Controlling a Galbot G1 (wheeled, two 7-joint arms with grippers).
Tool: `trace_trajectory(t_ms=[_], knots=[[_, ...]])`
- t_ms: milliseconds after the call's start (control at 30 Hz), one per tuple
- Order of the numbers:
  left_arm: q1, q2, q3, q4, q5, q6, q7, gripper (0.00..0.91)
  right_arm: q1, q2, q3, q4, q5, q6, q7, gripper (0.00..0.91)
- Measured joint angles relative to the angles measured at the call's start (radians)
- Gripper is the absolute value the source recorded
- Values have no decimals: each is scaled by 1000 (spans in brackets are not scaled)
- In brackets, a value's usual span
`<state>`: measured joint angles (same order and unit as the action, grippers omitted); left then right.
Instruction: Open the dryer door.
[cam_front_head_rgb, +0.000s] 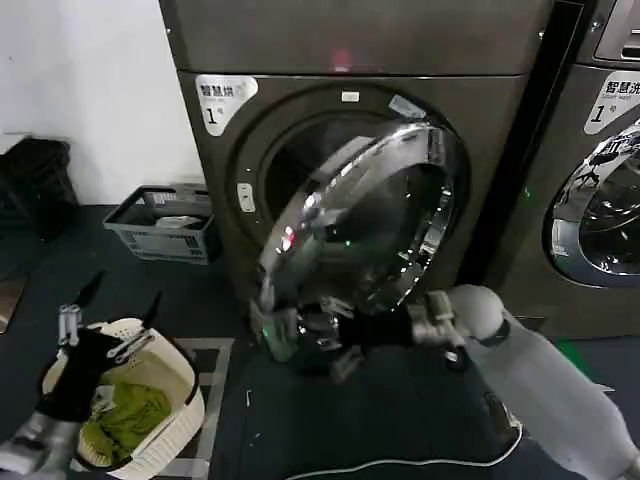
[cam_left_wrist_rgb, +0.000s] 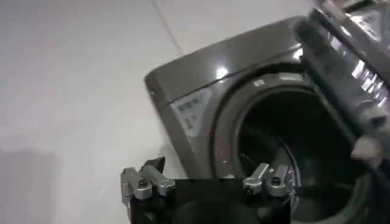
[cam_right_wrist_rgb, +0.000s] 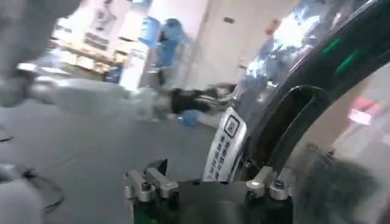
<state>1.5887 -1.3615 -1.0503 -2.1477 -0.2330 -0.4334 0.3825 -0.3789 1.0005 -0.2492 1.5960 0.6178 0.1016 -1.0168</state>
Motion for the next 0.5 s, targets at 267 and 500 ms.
trace_trajectory(t_ms=[267, 500], knots=[[-54, 65, 24, 28, 51, 19, 10, 907, -83, -76, 101, 64, 10, 44, -190, 907], [-125, 160, 130, 77, 133, 36, 9, 907, -177, -139, 228, 110, 10, 73, -254, 907]])
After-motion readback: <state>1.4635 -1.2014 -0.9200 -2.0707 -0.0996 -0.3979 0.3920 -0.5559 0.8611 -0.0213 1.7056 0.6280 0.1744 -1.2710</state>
